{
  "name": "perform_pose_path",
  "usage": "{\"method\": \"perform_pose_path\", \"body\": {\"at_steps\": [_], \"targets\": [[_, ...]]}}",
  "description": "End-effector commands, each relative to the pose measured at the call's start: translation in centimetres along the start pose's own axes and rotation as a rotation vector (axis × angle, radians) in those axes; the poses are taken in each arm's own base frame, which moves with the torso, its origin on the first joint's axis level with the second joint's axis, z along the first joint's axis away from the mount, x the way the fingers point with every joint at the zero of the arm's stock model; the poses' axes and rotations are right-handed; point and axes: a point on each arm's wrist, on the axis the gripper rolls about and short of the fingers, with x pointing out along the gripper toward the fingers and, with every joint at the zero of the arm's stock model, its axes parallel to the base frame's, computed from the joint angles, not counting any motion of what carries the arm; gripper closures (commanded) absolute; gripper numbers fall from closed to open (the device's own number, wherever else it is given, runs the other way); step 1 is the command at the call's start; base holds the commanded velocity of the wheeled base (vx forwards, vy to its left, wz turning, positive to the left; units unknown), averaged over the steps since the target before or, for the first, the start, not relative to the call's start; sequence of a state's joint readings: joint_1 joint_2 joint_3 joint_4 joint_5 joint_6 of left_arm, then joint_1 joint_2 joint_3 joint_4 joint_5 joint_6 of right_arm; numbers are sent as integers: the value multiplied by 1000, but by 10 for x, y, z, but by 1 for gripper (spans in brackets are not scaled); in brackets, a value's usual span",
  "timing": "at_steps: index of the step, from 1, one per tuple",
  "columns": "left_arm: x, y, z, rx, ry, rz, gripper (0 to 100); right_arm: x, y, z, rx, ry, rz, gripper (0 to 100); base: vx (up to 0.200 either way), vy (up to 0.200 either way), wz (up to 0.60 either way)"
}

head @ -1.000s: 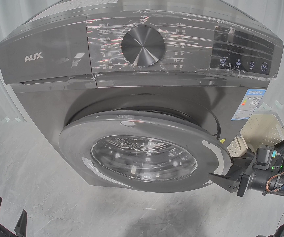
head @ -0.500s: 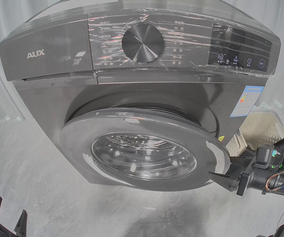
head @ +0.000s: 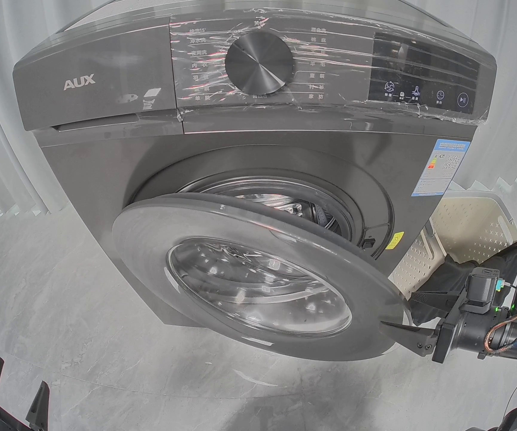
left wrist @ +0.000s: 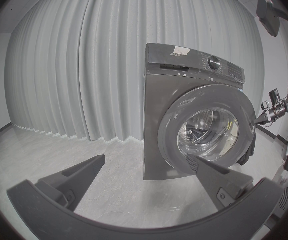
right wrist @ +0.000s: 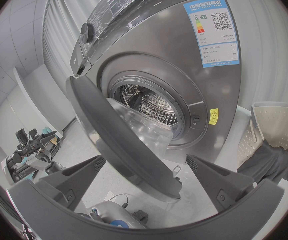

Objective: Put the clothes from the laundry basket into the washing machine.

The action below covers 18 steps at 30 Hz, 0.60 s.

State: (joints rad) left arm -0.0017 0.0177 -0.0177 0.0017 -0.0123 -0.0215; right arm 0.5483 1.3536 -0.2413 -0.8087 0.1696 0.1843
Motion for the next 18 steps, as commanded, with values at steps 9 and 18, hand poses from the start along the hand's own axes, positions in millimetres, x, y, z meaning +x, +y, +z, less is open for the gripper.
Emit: {"method": "perform_pose_path", "body": {"at_steps": [9, 18], "targets": [[0, 0, -5, 0, -2, 0, 0, 10, 1, -9, -22, 67, 17, 0, -111, 0, 0], [0, 0, -5, -1, -2, -1, 0, 4, 6, -17, -19, 84, 47, 0, 0, 0, 0]]}}
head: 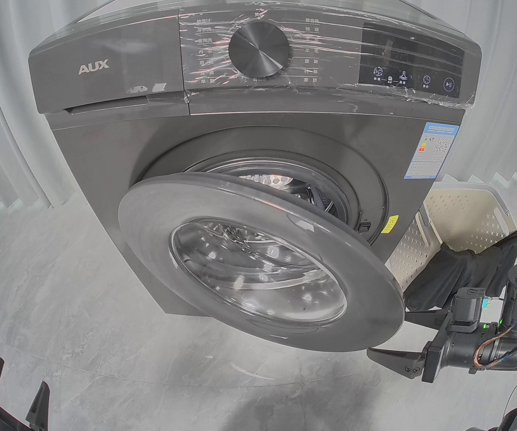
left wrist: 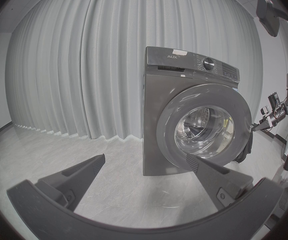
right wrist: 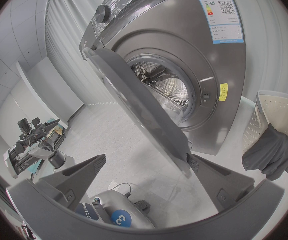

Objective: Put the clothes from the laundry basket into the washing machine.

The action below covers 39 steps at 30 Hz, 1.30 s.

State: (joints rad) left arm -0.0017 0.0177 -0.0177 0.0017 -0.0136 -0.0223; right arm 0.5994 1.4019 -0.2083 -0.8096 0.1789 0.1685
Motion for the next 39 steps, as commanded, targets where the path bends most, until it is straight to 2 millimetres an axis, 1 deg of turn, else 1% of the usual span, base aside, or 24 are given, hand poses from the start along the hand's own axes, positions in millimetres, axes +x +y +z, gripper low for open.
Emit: {"method": "perform_pose_path", "body": {"at_steps": [1, 4, 6, 7, 8, 11, 13, 17, 21, 24, 25, 27, 30, 32, 36, 39], "targets": [[0, 0, -5, -1, -2, 0, 0, -2, 1, 0, -1, -7, 5, 0, 0, 0, 0], [0, 0, -5, 1, -2, 0, 0, 0, -1, 4, -5, -22, -6, 0, 0, 0, 0], [0, 0, -5, -1, -2, 0, 0, 5, -1, 10, -5, -33, -7, 0, -100, 0, 0], [0, 0, -5, -1, -2, 0, 0, 5, -1, 10, -5, -33, -7, 0, -200, 0, 0], [0, 0, -5, -1, -2, 0, 0, 11, -2, 11, -2, -18, -9, 0, -200, 0, 0], [0, 0, -5, -1, -2, 0, 0, 18, -3, 10, -1, -2, -12, 0, -200, 0, 0], [0, 0, -5, 1, -2, 0, 0, 23, -3, 9, -1, 11, -10, 0, 0, 0, 0], [0, 0, -5, -1, -2, 0, 0, 28, -3, 7, -2, 6, 0, 0, 0, 0, 0], [0, 0, -5, -1, -2, 0, 0, 27, 0, 6, -6, -10, 17, 0, 0, 0, 0], [0, 0, -5, -1, -2, 0, 0, 18, 5, 3, -11, -15, 37, 0, 0, 0, 0], [0, 0, -5, -1, -2, 0, 0, 12, 7, 1, -14, -21, 51, 0, 0, 0, 0], [0, 0, -5, 1, -2, 1, 0, 9, 8, 1, -6, -26, 62, 0, 0, 0, 0], [0, 0, -5, 1, -2, 0, 0, 1, 10, 9, 9, -80, 75, 0, 0, 0, 0], [0, 0, -5, 1, -2, 1, 0, -3, 13, 18, 6, -130, 85, 0, 0, 0, 0], [0, 0, -5, 1, -2, 0, 0, -18, 19, 50, 46, -288, 121, 0, 0, 0, 0], [0, 0, -5, 1, -2, 1, 0, -24, 20, 72, 113, -369, 131, 0, 0, 0, 0]]}}
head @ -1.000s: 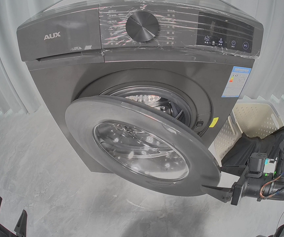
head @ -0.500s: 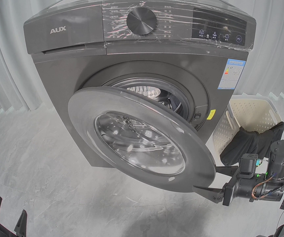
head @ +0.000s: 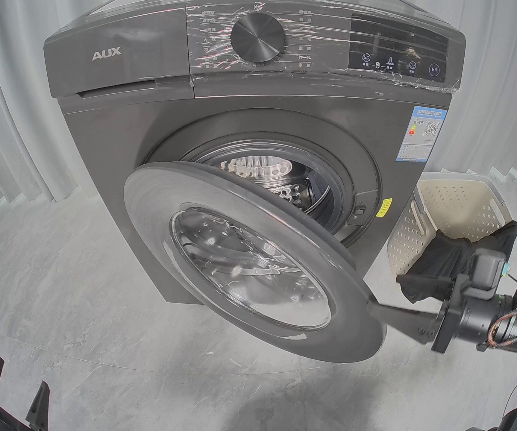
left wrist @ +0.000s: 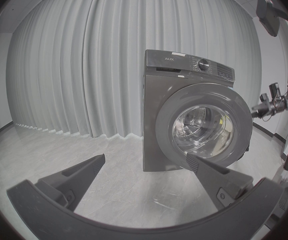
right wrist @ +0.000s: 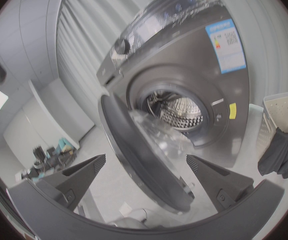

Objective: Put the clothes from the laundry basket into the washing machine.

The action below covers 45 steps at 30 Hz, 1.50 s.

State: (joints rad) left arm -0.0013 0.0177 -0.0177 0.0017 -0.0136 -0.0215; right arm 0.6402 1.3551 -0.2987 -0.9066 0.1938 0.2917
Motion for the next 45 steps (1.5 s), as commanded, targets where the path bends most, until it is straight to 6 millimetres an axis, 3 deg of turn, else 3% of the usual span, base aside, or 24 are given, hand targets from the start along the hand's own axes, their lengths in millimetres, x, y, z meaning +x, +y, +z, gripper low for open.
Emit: {"method": "perform_pose_path", "body": {"at_steps": [1, 6, 8, 14, 23, 27, 31, 35, 41, 45], "targets": [[0, 0, -5, 0, -2, 0, 0, -10, 5, 41, 55, -177, 9, 0, 0, 0, 0], [0, 0, -5, 0, -2, 1, 0, 1, -25, 36, 76, -140, -131, 0, 0, 0, 0], [0, 0, -5, 0, -2, 0, 0, 15, -44, 17, 60, -50, -197, 0, 0, 0, 0], [0, 0, -5, 0, -2, 1, 0, 35, -63, -7, 54, 66, -288, 0, 0, 0, 0], [0, 0, -5, -1, -2, 0, 0, 41, -58, -28, 40, 125, -289, 0, 0, 0, 0], [0, 0, -5, -1, -2, 0, 0, 40, -41, -43, 28, 188, -222, 0, 0, 0, 0], [0, 0, -5, 0, -2, 0, 0, 42, -32, -44, 19, 191, -180, 0, 0, 0, 0], [0, 0, -5, 0, -2, 0, 0, 51, -44, -33, 24, 141, -238, 0, 0, 0, 0], [0, 0, -5, 0, 0, 0, 0, 74, -60, -36, 27, 118, -310, 0, 0, 0, 0], [0, 0, -5, 0, -2, 0, 0, 101, -72, -43, 18, 92, -346, 0, 0, 0, 0]]}}
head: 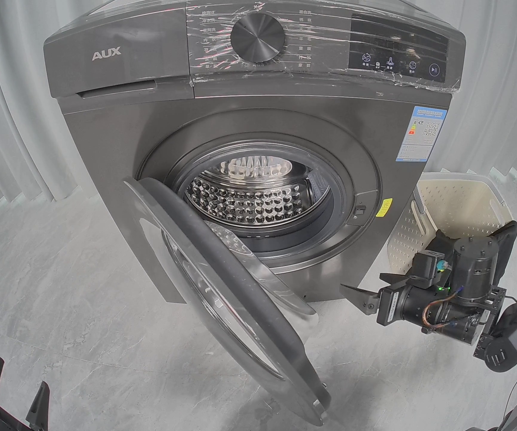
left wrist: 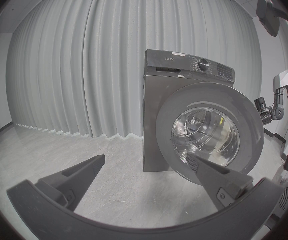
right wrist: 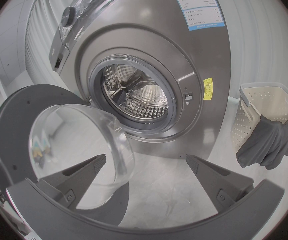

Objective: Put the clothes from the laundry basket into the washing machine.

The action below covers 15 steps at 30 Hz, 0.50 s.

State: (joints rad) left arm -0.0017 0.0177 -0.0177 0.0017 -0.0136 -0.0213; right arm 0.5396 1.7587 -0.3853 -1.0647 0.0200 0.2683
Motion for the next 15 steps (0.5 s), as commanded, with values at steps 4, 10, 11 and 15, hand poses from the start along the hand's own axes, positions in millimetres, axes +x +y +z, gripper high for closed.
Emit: {"method": "perform_pose_path", "body": {"at_steps": [4, 10, 11, 15], "targets": [[0, 0, -5, 0, -2, 0, 0, 58, -10, -16, 0, 29, -51, 0, 0, 0, 0], [0, 0, -5, 1, -2, 0, 0, 78, -13, -29, -8, 57, -75, 0, 0, 0, 0], [0, 0, -5, 1, -2, 0, 0, 79, -12, -31, -9, 61, -72, 0, 0, 0, 0], [0, 0, -5, 1, -2, 1, 0, 77, -6, -37, -19, 86, -56, 0, 0, 0, 0]]}}
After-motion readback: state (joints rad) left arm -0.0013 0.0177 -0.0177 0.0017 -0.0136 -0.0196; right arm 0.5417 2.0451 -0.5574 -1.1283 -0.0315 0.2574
